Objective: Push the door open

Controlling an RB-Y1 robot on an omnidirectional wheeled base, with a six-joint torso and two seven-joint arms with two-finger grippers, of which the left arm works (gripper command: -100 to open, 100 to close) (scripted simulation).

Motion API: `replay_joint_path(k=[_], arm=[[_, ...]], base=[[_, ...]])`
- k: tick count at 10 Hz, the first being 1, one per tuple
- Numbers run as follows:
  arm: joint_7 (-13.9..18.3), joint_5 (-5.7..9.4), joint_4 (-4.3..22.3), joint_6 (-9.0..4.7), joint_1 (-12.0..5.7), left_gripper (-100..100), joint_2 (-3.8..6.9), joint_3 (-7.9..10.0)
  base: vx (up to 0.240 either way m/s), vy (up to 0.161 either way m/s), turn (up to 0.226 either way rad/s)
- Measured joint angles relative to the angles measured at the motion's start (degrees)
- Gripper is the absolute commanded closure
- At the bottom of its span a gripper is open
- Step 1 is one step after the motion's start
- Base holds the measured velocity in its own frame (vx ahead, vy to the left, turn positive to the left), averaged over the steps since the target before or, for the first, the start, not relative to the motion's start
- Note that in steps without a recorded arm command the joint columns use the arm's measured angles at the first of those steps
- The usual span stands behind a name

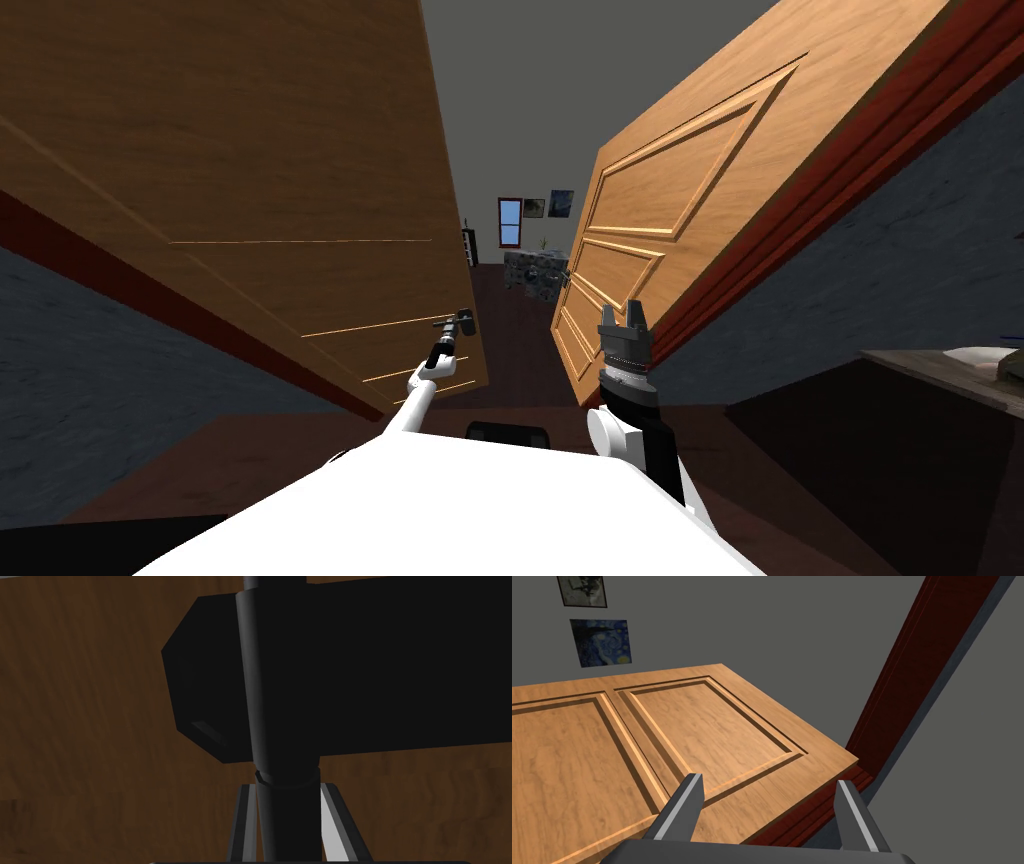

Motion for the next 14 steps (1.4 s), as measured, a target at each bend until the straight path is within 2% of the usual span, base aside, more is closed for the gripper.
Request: replay_joint_path(k=[1,3,4,5,7,8,9,12,13,14], arm=[[-0.3,0.11,0.8,-0.55,-0.34,100,0.14,0.71],[-0.3,0.43,0.3,-0.27,0.03,100,0.65,1.78],[-0.5,0.53,0.5,-0.2,-0.08,100,0.72,2.35],[-0.8,0.57,-0.7,0.33,0.53,100,0.28,2.93],[-0.6,0.88,-1.2,0.81,0.94,100,0.85,3.6],[-0.9,0.93,-0.9,0.93,0.49,100,0.72,4.26],[-1.1,0.98,-1.8,0.9,1.23,100,0.38,4.7],[-1.5,1.46,0.1,0.33,0.33,100,0.79,6.82],[-1.7,1.55,-0.2,0.18,0.72,100,0.44,7.54],[-1.7,1.74,-0.1,0.01,0.8,100,0.55,8.21]], base=[[0.153,-0.064,0.042],[0.131,-0.053,0.051],[0.142,-0.041,0.056],[0.135,-0.057,0.054],[0.103,-0.035,0.046],[0.125,-0.043,0.035],[0.133,-0.051,0.078],[0.175,-0.062,0.077],[0.22,-0.056,0.061],[0.176,-0.076,0.057]])
